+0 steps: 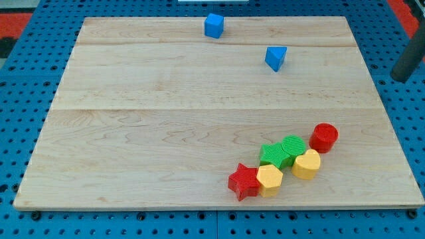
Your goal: Move your arm towards blue triangle
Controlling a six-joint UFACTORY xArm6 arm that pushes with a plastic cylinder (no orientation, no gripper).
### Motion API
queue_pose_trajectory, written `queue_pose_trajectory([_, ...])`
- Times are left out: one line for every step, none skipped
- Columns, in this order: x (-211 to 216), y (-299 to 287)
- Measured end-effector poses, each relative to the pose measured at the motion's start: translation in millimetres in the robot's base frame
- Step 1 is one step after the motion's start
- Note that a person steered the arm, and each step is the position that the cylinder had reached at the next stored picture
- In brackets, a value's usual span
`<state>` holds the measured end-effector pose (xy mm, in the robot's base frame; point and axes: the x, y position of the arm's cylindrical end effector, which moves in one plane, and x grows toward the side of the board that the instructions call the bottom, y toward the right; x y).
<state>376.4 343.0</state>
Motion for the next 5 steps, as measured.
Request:
queue_pose_trajectory([0,0])
queue_pose_trajectory([0,1])
queue_pose_trajectory([-14,3])
queue_pose_trajectory([-18,3])
queue_pose_trajectory([-18,3])
